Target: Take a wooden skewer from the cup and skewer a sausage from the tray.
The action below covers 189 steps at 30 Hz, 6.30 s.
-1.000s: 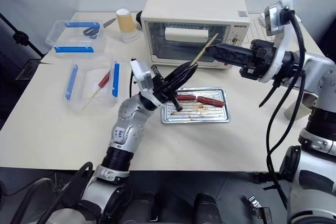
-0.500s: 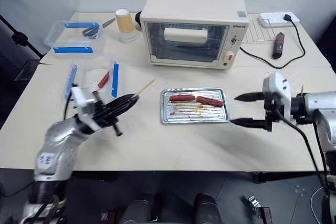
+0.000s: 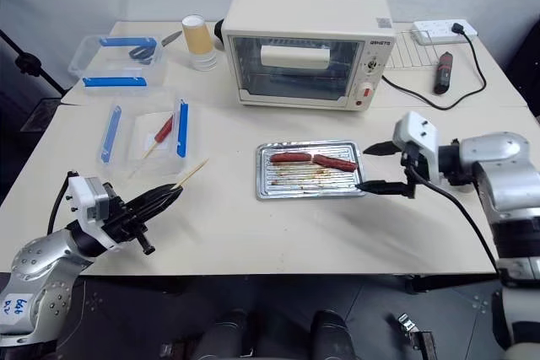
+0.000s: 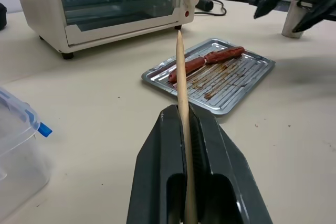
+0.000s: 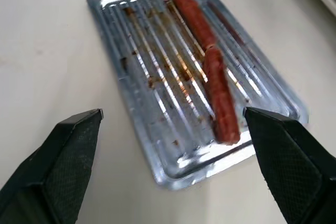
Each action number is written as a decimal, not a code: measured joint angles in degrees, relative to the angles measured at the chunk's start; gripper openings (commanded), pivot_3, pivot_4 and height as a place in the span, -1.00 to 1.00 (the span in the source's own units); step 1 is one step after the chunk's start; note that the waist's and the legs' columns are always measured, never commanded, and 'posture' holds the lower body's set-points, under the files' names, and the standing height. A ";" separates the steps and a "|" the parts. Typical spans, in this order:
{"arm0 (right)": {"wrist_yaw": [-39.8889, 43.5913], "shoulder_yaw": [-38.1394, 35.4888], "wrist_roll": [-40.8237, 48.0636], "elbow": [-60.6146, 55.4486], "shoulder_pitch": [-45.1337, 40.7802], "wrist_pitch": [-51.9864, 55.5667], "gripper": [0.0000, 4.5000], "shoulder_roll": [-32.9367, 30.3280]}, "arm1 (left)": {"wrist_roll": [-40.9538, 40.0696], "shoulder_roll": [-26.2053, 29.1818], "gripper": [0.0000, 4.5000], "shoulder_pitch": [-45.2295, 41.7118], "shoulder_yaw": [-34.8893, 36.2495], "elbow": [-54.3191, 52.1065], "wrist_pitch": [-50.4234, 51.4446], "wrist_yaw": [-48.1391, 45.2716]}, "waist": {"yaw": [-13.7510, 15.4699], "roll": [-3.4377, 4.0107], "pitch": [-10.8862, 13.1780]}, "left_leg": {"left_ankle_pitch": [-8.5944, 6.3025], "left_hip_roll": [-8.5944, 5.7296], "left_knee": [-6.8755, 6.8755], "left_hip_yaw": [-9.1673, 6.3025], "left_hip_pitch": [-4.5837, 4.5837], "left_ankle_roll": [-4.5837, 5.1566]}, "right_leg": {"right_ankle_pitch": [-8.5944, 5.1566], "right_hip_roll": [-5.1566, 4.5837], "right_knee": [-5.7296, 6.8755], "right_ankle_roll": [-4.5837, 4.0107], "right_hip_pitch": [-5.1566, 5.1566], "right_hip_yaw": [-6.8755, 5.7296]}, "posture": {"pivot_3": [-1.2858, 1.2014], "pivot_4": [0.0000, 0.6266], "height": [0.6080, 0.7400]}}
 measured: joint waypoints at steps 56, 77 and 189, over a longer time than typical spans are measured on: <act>7.15 7.08 -7.56 0.44 -5.60 -6.41 -0.78 10.47 | 5.62 5.35 -1.00 -1.24 -8.77 0.29 -4.23 -7.35 | -0.95 0.02 0.01 | 0.00 -0.01 -0.05 0.00 -0.06 0.00 | 0.00 -0.01 0.02 0.00 -0.07 0.00 | 0.03 -0.52 1.00; 9.87 10.72 -0.02 -20.76 -1.39 3.78 -0.78 7.49 | 5.22 4.20 -1.00 -7.43 -15.88 -0.14 -0.81 -9.36 | -0.85 0.01 0.01 | -0.01 -0.02 -0.01 -0.10 -0.05 0.01 | 0.00 -0.03 0.05 0.00 -0.07 -0.01 | 0.03 -0.52 1.00; 9.99 7.82 0.30 -24.21 2.99 8.10 0.98 0.68 | 12.06 -1.59 -1.00 -16.73 -21.27 6.74 4.76 -12.38 | -0.70 0.00 0.01 | 0.00 -0.05 0.05 -0.18 -0.13 0.02 | 0.00 -0.04 0.03 0.01 -0.05 -0.07 | 0.03 -0.52 1.00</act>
